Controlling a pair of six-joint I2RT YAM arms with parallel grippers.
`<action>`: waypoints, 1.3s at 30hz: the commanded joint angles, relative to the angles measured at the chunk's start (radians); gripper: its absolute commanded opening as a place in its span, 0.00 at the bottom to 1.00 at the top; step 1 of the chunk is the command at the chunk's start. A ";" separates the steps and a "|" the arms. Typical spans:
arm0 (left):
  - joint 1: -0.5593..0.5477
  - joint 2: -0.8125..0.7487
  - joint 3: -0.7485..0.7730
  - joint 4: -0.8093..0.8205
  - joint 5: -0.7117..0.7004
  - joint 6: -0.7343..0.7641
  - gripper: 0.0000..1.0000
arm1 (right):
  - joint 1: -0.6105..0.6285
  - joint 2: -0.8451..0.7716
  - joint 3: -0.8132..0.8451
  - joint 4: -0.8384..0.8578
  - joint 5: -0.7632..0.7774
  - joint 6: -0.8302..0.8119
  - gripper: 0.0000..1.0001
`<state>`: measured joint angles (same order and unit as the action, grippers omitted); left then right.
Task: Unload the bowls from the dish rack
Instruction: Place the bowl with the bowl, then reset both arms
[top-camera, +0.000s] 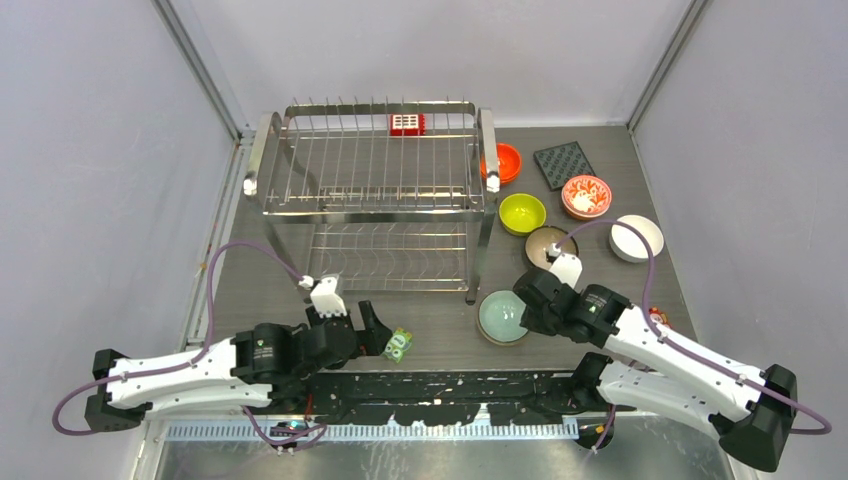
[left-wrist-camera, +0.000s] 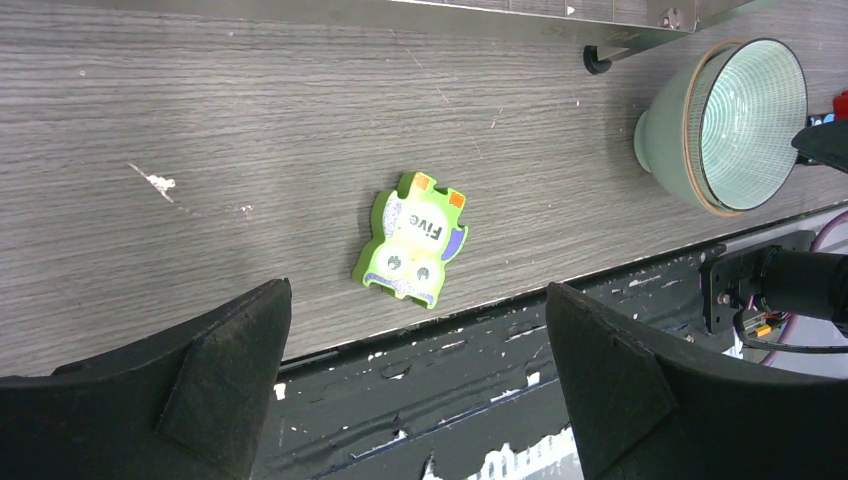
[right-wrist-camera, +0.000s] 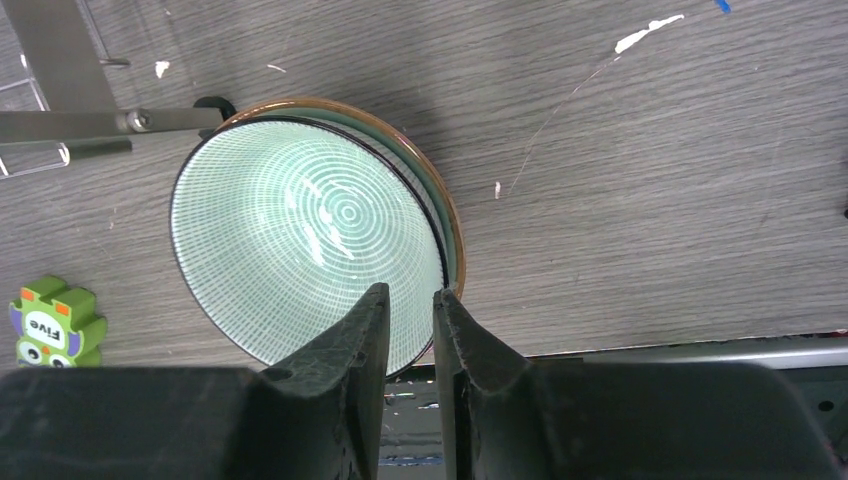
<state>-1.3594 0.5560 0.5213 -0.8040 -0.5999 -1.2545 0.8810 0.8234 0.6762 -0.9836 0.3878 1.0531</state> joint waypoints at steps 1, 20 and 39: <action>0.001 -0.009 -0.003 0.025 -0.012 -0.016 1.00 | -0.001 0.013 -0.010 0.019 0.018 0.019 0.28; 0.002 -0.023 0.046 -0.057 -0.060 0.015 1.00 | -0.001 -0.188 0.160 0.107 0.030 -0.133 0.54; 0.001 0.172 0.310 -0.431 -0.304 -0.019 1.00 | -0.001 -0.457 0.057 0.631 0.244 -0.255 1.00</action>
<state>-1.3594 0.6796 0.7776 -1.1408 -0.8051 -1.2327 0.8806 0.3813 0.7506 -0.4992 0.5167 0.8440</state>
